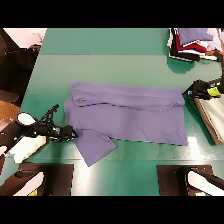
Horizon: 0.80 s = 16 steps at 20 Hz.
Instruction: Fold the shirts.
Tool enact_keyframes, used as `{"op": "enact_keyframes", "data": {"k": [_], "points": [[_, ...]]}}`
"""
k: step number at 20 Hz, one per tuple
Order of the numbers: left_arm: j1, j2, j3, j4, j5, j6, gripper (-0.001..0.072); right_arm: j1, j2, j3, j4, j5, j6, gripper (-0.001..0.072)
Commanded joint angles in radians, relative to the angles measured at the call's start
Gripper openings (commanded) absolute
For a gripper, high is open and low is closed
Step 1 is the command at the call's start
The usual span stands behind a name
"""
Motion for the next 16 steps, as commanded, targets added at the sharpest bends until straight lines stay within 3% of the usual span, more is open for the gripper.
{"op": "enact_keyframes", "data": {"k": [1, 6, 11, 16], "points": [[-0.094, 0.001, -0.001, -0.02, 0.06, 0.002, 0.0021, 0.0, 0.002, 0.0, 0.014, 0.009, 0.0, 0.0358], [-0.097, 0.002, 0.08, 0.003, -0.056, 0.027, 0.0023, -0.091, 0.043, -0.072, 0.004, 0.124, -0.002, 0.0358], [-0.097, 0.011, 0.163, -0.01, -0.085, 0.055, 0.0023, -0.319, 0.203, -0.423, -0.153, 0.105, -0.017, 0.0375], [-0.097, 0.011, 0.164, -0.028, -0.079, 0.071, 0.0024, -0.536, 0.201, -0.665, -0.087, 0.017, -0.073, 0.0385]]}}
